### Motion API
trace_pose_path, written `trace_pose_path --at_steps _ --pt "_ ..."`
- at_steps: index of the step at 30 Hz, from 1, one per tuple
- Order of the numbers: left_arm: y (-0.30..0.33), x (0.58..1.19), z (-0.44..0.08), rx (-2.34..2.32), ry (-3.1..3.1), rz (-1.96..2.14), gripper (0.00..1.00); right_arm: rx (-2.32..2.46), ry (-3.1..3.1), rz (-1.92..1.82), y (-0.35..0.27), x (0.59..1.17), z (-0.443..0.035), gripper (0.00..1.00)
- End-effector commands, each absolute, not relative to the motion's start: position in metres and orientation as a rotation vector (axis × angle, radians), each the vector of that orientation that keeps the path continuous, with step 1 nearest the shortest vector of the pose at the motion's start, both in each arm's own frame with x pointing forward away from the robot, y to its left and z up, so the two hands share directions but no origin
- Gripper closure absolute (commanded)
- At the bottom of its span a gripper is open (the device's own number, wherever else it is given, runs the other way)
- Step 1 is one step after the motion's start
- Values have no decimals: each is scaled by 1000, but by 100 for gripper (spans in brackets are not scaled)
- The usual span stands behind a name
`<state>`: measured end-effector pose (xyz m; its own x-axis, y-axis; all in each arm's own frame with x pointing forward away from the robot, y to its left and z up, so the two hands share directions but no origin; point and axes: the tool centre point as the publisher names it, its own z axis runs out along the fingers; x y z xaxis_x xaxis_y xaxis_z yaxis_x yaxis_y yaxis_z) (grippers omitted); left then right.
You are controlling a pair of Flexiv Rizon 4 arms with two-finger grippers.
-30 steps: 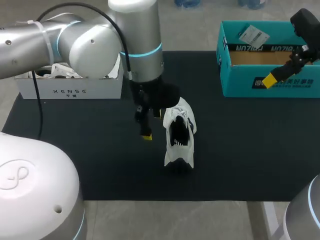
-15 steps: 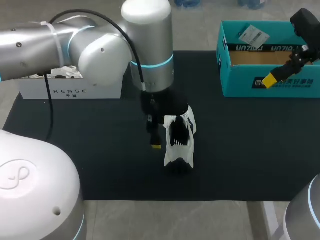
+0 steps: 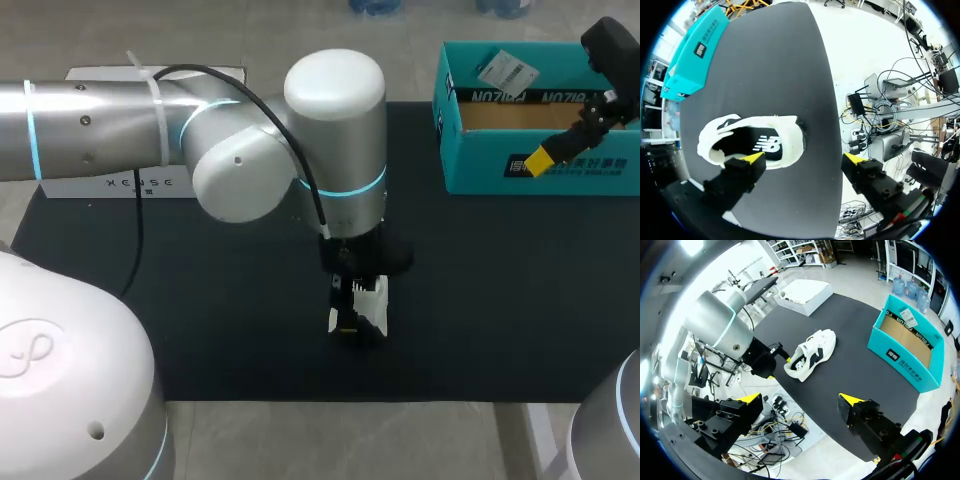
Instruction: Take the shoe out of the shoebox, open the shoe tongue, remove and reinsert the insole, then place the shoe into the shoebox
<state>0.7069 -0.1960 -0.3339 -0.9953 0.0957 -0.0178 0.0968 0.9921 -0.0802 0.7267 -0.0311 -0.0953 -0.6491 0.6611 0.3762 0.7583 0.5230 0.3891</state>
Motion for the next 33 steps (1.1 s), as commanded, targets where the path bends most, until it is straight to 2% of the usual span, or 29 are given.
trace_pose_path --at_steps 1,16,18,33 --pt "-205 710 -348 129 3126 -96 0 -1214 -2578 -789 -31 728 -96 0" --pt "-216 715 -363 92 3134 -38 0 -1214 -2578 -789 -31 728 -96 0" --pt "-216 717 -364 75 3140 -40 100 -1214 -2578 -789 -31 728 -96 0" --pt "-207 724 -361 1 3153 30 100 -1214 -2578 -789 -31 728 -96 0"
